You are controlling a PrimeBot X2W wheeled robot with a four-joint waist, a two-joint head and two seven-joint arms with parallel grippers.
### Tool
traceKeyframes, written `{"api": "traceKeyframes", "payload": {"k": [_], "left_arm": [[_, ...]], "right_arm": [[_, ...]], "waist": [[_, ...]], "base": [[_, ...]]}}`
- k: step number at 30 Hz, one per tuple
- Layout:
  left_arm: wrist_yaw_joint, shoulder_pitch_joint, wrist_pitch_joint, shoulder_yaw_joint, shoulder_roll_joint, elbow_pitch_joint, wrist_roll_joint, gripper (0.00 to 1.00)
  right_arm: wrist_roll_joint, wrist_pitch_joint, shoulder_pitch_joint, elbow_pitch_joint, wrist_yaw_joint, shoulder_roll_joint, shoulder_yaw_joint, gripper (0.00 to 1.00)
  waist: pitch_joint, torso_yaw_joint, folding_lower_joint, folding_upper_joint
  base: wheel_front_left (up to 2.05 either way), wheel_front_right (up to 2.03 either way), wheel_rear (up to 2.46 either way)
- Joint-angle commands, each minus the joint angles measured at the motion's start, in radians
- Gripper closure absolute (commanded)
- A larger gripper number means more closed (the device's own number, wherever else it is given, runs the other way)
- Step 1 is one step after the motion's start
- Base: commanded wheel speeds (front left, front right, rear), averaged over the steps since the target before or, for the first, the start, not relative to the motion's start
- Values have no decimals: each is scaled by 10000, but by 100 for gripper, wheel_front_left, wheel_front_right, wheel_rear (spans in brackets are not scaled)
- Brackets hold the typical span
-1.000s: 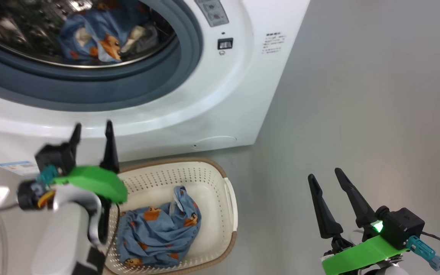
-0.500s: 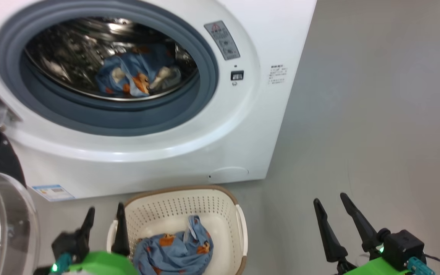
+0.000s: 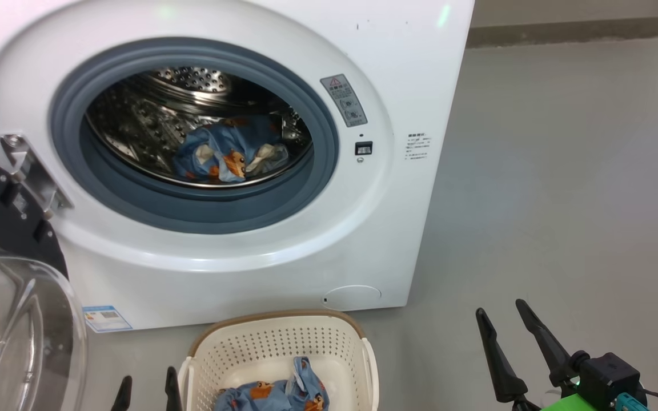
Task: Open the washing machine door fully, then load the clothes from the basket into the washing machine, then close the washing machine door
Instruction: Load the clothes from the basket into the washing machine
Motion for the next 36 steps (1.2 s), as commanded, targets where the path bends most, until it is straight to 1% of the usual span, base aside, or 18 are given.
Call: {"api": "traceKeyframes", "payload": {"k": [1, 6, 13, 36], "left_arm": [[89, -45, -64, 252, 98, -374, 85, 0], [155, 269, -64, 235, 98, -621, 62, 0], [74, 654, -64, 369, 97, -948, 194, 0], [-2, 1037, -65, 521, 97, -1656, 527, 0]], "right_arm": [[48, -49, -57, -259, 90, -90, 170, 0], [-3, -49, 38, -258, 90, -55, 120, 0], [-62, -49, 163, -284, 90, -33, -28, 0], [-59, -49, 623, -223, 90, 32, -268, 0]], "waist": [[-102, 97, 0, 0], [-209, 203, 0, 0], [-320, 302, 0, 0], [-597, 335, 0, 0]], "base": [[0, 0, 0], [0, 0, 0], [0, 0, 0], [0, 0, 0]]}}
